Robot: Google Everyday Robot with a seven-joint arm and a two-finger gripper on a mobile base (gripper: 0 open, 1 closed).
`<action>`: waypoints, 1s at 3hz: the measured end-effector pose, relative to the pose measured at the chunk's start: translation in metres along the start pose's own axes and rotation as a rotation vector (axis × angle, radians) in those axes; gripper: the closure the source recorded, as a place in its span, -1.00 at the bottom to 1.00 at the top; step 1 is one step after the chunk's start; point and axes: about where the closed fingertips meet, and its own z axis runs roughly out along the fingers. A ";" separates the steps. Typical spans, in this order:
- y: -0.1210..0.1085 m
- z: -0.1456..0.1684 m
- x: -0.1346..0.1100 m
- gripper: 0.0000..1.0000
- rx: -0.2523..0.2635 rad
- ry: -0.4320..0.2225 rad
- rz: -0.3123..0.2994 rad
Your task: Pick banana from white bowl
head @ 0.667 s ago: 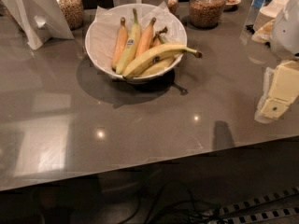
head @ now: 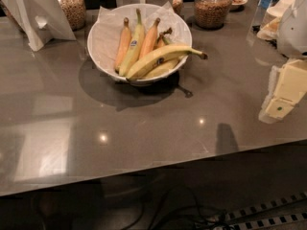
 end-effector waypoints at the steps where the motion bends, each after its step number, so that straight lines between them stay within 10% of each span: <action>1: -0.013 0.004 -0.020 -1.00 0.027 -0.090 -0.028; 3: -0.065 0.030 -0.083 -1.00 0.055 -0.324 -0.106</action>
Offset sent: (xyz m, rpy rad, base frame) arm 0.0903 0.0670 0.0088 0.2729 -0.1795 0.1670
